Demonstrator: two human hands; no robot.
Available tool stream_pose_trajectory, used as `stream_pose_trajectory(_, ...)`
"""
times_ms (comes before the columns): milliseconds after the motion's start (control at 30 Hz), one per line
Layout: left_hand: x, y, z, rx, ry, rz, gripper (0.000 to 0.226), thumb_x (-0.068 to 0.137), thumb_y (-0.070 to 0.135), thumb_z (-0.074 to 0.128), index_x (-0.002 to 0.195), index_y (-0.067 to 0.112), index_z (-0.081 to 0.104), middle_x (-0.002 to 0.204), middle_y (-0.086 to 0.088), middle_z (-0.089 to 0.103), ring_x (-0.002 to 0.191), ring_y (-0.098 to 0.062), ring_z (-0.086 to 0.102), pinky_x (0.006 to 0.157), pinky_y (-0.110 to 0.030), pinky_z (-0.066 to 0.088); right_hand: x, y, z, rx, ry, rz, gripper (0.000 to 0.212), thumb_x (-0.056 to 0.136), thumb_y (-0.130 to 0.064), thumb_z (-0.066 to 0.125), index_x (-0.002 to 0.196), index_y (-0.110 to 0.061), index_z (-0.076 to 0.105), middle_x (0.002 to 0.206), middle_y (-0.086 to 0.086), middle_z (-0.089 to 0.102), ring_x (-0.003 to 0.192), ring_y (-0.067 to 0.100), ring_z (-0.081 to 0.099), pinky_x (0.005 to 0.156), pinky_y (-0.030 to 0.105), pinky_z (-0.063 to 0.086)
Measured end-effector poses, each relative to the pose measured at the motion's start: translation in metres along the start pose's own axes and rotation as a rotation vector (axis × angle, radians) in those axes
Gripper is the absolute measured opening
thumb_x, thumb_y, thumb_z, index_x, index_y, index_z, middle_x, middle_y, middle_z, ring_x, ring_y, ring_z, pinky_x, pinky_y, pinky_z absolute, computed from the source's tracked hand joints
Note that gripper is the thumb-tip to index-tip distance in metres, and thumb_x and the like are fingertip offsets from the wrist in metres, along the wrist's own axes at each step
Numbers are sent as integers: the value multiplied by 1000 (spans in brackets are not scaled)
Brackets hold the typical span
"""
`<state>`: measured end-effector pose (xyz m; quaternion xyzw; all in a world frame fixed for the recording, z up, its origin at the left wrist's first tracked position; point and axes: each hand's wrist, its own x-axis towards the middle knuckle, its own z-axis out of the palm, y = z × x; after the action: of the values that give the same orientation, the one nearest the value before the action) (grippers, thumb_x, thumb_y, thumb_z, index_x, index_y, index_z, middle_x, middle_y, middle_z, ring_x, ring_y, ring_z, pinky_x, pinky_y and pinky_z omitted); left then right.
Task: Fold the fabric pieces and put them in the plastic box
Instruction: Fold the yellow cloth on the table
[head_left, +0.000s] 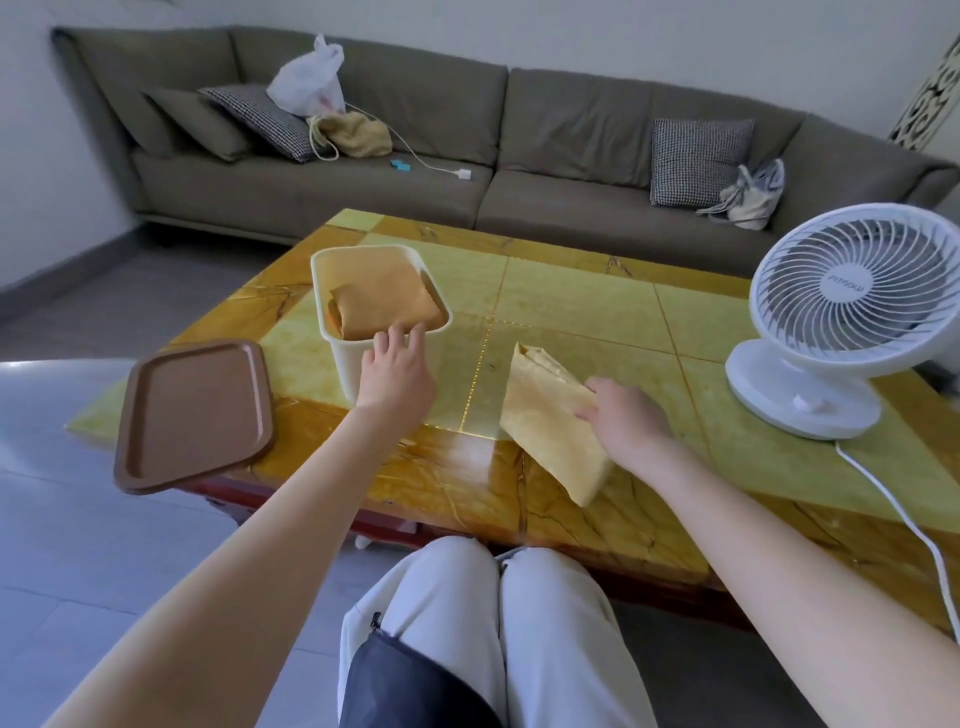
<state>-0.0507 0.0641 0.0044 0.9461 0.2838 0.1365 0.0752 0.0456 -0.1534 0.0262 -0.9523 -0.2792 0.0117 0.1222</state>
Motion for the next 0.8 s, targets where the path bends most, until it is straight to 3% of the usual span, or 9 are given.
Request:
stream_pose_trajectory(100,2,-4,-2,86,-48,-13,58,87,18,50,140,10,27,139,-10,33,124,-30,33,103,-37,30,1,-10,-14,26,61,-22,20,97,-27,46,105,-13,57,94,8,65,83,28,61,62,33,44)
stream_pose_trajectory(267,-6,5,-9,36,-5,1,37,86,10,43,124,8,44,125,-11,42,115,-30,38,95,-34,32,-3,-34,-46,126,177,-142,17,95,-27,52,93,-11,59,81,3,60,76,26,60,59,33,47)
stream_pose_trajectory(333,-16,11,-8,17,16,36,36,88,9,40,125,9,44,124,-10,43,113,-29,39,93,-34,32,-2,-47,-62,163,261,-177,19,93,-26,55,99,-10,62,84,4,62,80,27,61,57,28,41)
stream_pose_trajectory(433,-32,20,-9,-26,17,79,36,91,9,38,126,9,46,123,-10,45,112,-28,40,93,-33,33,-1,-63,-83,214,386,-210,23,91,-24,58,110,-11,61,101,9,66,93,31,60,66,28,36)
stream_pose_trajectory(567,-47,27,-17,-99,-37,152,35,96,17,39,129,10,48,122,-9,47,115,-27,41,96,-34,34,0,-81,-102,303,479,-243,15,90,-22,60,102,-13,60,98,8,66,86,27,57,65,27,34)
stream_pose_trajectory(667,-52,22,-25,-146,-9,160,32,97,21,39,125,13,52,118,-8,49,114,-27,43,95,-35,34,2,-99,-101,356,493,-255,12,91,-22,60,99,-13,59,94,6,65,76,20,49,63,25,32)
stream_pose_trajectory(800,-49,-4,-38,-218,152,2,22,96,15,37,113,12,50,114,-7,48,106,-26,45,88,-32,36,10,-129,-87,382,431,-270,18,92,-22,58,106,-11,59,103,8,65,84,22,54,67,26,35)
